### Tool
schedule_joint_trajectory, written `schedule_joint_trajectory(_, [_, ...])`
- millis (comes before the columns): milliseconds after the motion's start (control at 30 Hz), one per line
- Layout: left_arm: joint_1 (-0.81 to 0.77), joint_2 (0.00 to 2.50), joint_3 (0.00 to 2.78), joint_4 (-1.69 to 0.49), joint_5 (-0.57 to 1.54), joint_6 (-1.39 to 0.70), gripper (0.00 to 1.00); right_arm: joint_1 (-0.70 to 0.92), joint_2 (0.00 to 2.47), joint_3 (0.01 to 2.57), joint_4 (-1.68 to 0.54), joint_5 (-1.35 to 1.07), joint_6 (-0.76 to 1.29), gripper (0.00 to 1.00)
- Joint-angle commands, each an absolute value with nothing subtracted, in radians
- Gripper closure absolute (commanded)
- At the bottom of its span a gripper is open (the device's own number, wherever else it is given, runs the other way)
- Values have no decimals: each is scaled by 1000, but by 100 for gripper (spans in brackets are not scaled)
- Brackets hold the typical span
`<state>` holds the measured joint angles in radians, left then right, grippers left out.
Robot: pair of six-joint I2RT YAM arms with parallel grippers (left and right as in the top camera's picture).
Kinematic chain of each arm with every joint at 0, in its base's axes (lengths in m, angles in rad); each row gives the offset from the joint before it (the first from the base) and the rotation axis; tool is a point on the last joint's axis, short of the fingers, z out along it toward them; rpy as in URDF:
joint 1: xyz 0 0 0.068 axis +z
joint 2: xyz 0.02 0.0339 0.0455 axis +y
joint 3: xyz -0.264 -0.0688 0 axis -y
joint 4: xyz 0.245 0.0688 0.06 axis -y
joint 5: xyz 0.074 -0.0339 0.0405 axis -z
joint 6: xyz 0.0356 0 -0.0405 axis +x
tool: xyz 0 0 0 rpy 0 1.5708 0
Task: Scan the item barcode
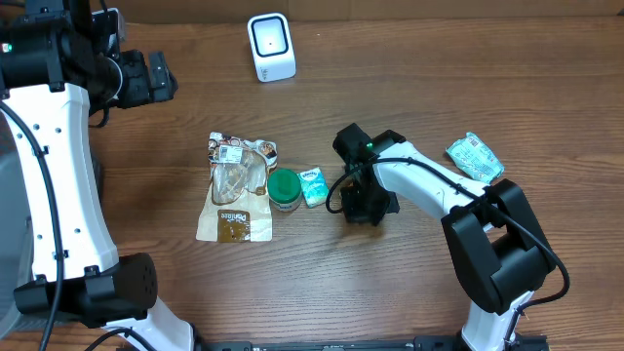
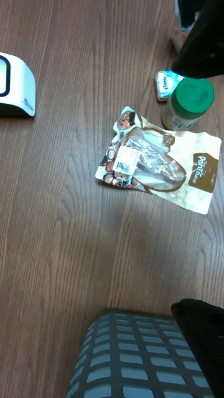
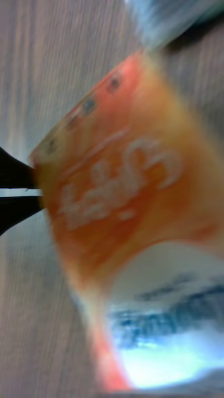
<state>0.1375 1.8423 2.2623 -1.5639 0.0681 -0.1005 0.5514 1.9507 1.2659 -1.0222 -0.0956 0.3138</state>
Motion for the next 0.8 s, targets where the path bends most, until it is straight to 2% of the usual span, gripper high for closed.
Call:
schedule_joint_trajectory(0, [137,1847,2260,-1563,71,-89,0,555,1954,1264,-988,-97,336,96])
schedule_joint_trajectory(333, [137,1847,2260,-1563,72,-89,1,482,1954,1335,-889,-80,399,96])
schedule_joint_trajectory(567, [137,1847,2260,-1563,71,-89,0,441,1954,1337,-704,-83,595,96])
schedule_joint_trajectory(767, [137,1847,2260,-1563,71,-89,0,441,1959,1336,-558,-35,682,96])
